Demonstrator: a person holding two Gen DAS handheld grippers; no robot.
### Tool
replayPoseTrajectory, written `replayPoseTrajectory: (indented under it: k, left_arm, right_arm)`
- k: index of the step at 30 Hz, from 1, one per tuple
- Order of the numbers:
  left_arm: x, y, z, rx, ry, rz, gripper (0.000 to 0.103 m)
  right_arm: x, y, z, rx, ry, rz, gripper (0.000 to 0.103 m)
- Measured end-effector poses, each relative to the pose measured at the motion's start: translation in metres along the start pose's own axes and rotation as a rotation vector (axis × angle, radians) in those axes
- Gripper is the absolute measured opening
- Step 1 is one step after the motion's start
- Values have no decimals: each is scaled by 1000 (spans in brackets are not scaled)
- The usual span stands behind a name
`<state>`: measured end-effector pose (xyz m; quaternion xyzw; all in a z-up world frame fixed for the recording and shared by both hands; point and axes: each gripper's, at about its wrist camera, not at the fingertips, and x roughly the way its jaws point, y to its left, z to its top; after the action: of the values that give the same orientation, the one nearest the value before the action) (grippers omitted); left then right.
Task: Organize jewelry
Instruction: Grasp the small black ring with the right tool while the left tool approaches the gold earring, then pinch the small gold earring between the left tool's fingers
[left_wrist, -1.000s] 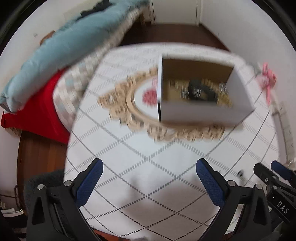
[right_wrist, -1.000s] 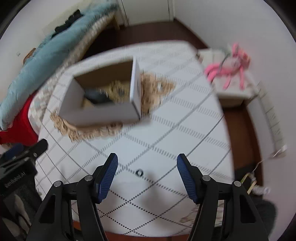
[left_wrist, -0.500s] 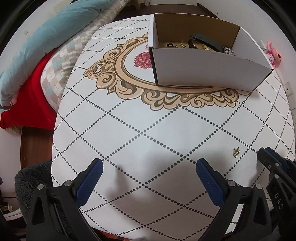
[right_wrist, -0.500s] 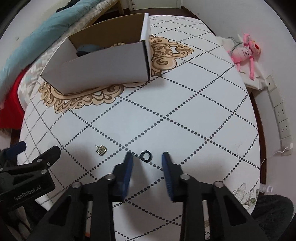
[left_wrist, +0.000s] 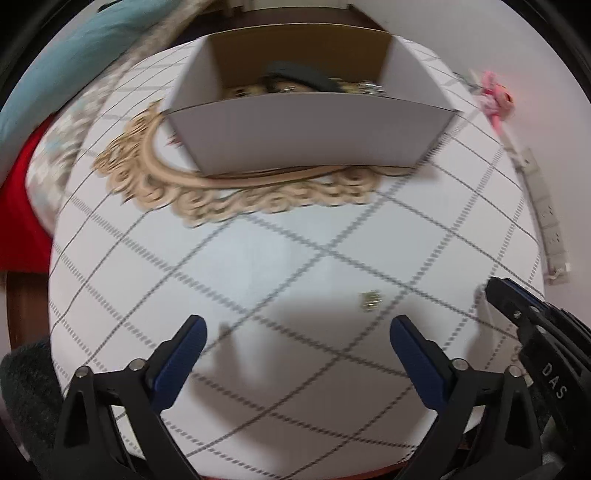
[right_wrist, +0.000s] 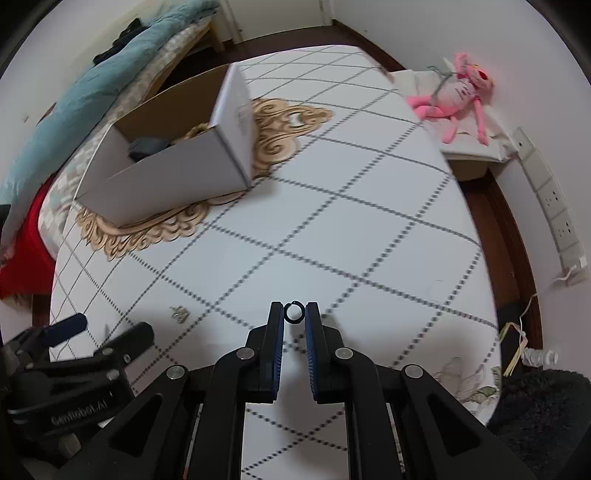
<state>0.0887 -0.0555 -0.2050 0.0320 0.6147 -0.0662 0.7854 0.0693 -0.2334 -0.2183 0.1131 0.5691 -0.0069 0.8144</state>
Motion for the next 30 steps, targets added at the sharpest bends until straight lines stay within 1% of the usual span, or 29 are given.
replayPoseTrajectory:
  k: [1,3,4,5,7,8,9,10,11,12,14,16,22,23,27,30]
  left_arm:
    - [1,-4,0,11,-1,-2,91]
    - [4,-15,0,45,2,-5,80]
    - [6,-19,0,61,2,-7,77]
    - [8,-23,0,73,2,-4,72]
    - [12,-31,-1,105,4,-2,57]
    - [11,-33,0,117,-7,-1,52]
    - [11,-33,1,133,-18,0,44]
    - [11,-34,6,145,-20,-12,38]
    - [12,-33,8,153,-24,-15,25]
    - [13,-37,10,164,-26,-16,16]
    - [13,-41,12,184,-27,-20,10]
    - [17,-49,16,192,-29,-15,10]
    - [13,-46,17,182,-31,-36,6]
    - [9,-44,17,177,-35,-41,6]
    - [-11,-34,21,144,-60,-73,6]
    - [-27,-24,30,113,-90,-89,6]
  right_arm:
    - [0,-4,0,8,0,-3,12]
    - [0,-9,0,18,1,-3,12]
    - [0,-11,0,21,1,-4,12]
    - [0,-12,-1,25,0,-4,12]
    - [-1,-15,-1,31,-1,-4,12]
    - [-1,-15,-1,34,-3,-4,12]
    - [-2,-16,0,37,-4,-2,12]
    - [-2,-17,0,41,-6,-2,12]
    - [-3,-17,0,43,-7,-2,12]
    - [-3,-18,1,45,-8,-2,12]
    - [-3,-19,2,45,-9,-5,12]
    - [-3,-20,2,49,-11,-5,12]
    - [-8,-17,4,46,-23,8,12]
    - [-9,-17,5,45,-24,12,1]
    - [-17,-12,10,45,-39,37,0]
    - [-21,-15,17,76,-45,88,0]
